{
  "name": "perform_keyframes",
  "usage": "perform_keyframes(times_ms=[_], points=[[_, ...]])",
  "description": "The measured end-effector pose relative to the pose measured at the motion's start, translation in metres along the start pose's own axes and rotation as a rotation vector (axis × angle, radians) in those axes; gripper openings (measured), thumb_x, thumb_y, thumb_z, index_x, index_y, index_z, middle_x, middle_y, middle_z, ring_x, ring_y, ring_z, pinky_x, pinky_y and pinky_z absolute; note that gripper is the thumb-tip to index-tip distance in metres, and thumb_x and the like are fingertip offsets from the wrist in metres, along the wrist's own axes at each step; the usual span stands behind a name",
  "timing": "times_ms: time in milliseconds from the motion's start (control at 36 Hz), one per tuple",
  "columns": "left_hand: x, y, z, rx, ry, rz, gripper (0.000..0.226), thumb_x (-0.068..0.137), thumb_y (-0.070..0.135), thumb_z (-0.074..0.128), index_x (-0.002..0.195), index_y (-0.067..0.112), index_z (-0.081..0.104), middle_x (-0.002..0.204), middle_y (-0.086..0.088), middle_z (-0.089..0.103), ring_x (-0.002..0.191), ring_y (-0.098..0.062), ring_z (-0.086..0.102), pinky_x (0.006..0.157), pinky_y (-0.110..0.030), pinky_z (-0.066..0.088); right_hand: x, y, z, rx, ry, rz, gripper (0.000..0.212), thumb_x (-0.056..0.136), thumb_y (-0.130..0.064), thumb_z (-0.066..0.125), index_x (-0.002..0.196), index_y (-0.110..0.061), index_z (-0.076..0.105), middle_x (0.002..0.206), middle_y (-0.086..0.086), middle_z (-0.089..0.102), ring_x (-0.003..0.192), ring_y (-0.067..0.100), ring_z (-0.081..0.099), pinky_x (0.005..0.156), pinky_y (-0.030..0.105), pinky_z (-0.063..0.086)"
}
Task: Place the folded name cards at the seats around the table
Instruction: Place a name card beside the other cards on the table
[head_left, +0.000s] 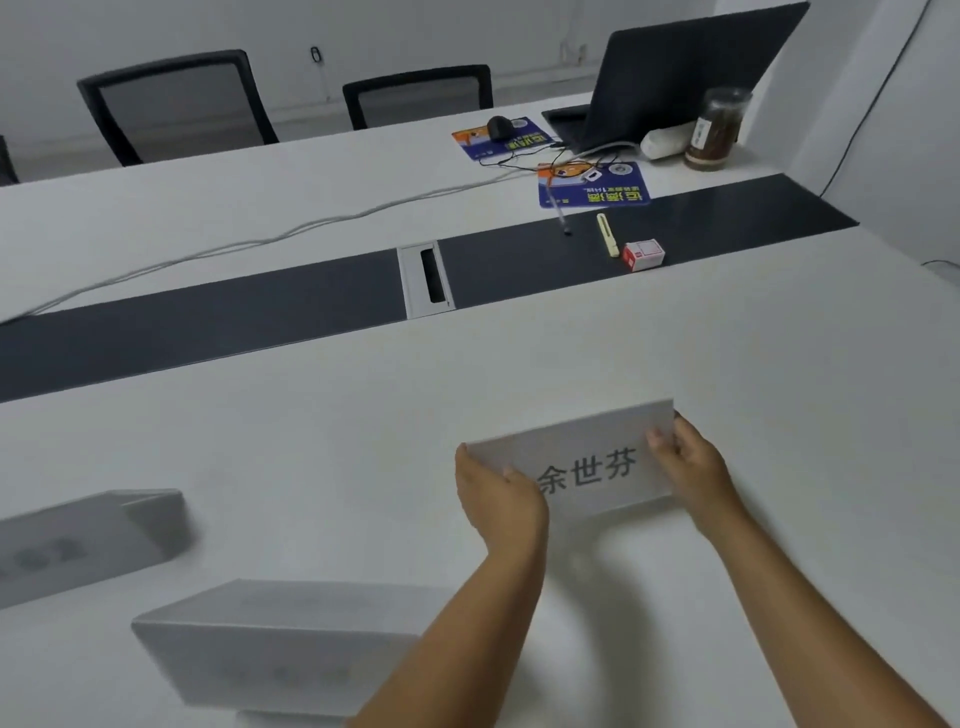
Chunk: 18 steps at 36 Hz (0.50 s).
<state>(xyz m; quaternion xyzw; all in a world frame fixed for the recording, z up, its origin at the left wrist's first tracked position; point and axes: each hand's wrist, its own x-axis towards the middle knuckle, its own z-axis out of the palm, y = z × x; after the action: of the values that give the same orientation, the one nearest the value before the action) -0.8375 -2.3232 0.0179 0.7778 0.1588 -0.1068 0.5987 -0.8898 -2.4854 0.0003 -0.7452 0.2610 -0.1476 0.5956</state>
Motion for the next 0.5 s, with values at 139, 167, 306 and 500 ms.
perform_keyframes(times_ms=[139,167,306,500], points=[[-0.002,-0.019,-0.007,-0.051,0.044,0.024,0.053,0.09,0.004,0.036,0.139,0.014,0.017,0.147,-0.01,0.027,0.135,-0.025,0.028,0.114,-0.042,0.025,0.008,0.021,0.017,0.009,-0.075,0.017,0.039,0.092,-0.009,0.042,0.131,-0.014,0.039,0.12,-0.003,0.047,0.109,0.011,0.044,0.067,-0.006,0.036],[0.001,-0.021,-0.009,-0.05,0.045,0.051,0.053,0.091,0.006,0.036,0.139,0.015,0.017,0.148,-0.009,0.026,0.135,-0.024,0.027,0.114,-0.041,0.024,0.011,0.022,0.02,0.009,-0.078,0.01,0.04,0.092,-0.01,0.042,0.131,-0.015,0.038,0.12,-0.004,0.047,0.11,0.01,0.044,0.067,-0.007,0.036],[0.028,-0.02,-0.019,-0.04,0.069,0.089,0.053,0.091,0.011,0.04,0.139,0.019,0.021,0.147,-0.007,0.032,0.135,-0.023,0.03,0.113,-0.043,0.026,0.029,0.022,0.041,0.014,-0.057,-0.006,0.043,0.09,-0.015,0.047,0.132,-0.014,0.038,0.119,-0.002,0.051,0.109,0.012,0.048,0.069,-0.004,0.038],[0.043,-0.036,-0.025,0.111,0.102,0.101,0.049,0.087,0.003,0.043,0.135,0.009,0.03,0.14,-0.014,0.042,0.129,-0.029,0.039,0.109,-0.044,0.031,0.036,0.033,0.064,-0.102,0.236,0.025,0.043,0.076,-0.009,0.066,0.116,0.0,0.053,0.117,0.019,0.06,0.109,0.031,0.055,0.089,0.032,0.042]])
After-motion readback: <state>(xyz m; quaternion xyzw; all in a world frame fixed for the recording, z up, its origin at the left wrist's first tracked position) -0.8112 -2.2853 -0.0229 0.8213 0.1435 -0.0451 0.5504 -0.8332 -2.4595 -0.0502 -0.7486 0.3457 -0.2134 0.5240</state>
